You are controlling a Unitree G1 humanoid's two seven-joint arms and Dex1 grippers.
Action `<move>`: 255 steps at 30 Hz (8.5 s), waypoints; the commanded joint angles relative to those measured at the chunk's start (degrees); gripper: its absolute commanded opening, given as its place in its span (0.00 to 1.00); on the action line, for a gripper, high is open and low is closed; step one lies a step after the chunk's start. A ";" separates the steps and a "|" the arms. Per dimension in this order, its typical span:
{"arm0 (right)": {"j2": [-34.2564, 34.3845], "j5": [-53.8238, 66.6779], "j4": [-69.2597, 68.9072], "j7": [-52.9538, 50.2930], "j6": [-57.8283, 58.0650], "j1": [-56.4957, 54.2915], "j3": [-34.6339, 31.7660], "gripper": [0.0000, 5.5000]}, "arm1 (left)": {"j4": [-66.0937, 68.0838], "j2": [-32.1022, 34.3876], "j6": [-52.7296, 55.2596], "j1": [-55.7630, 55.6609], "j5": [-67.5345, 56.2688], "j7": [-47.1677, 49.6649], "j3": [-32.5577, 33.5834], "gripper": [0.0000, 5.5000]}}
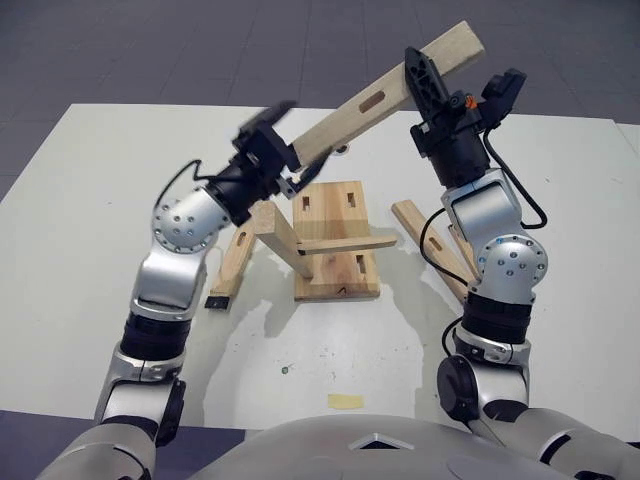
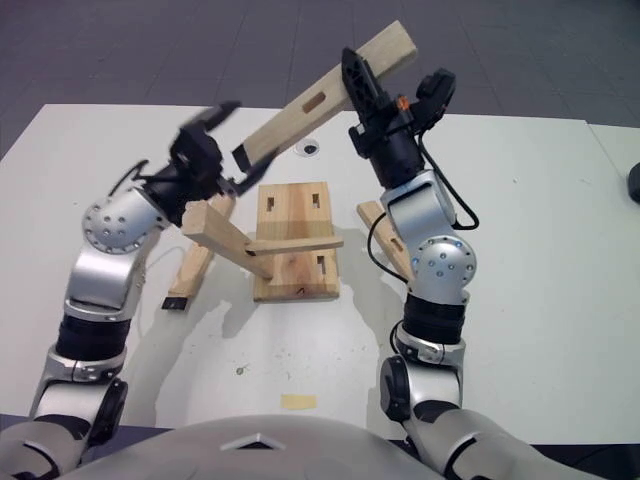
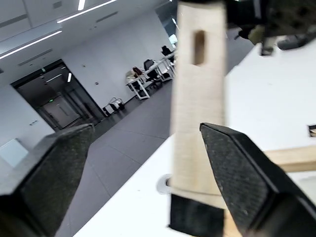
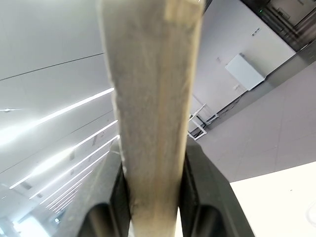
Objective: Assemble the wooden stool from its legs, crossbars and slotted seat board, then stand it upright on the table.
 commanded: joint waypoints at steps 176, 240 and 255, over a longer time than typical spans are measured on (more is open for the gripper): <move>-10.53 -47.94 -13.98 17.79 -14.15 14.25 19.27 0.18 | -4.97 4.77 18.61 5.20 -11.16 -8.39 -10.27 0.98; -10.82 -45.98 -10.88 18.60 -18.22 15.97 16.36 0.18 | -22.79 16.87 21.88 14.41 -26.35 -9.09 0.78 0.38; -10.94 -43.26 -13.75 19.59 -14.64 15.27 16.27 0.18 | -22.50 15.70 20.54 14.70 -25.32 -8.24 -0.91 0.37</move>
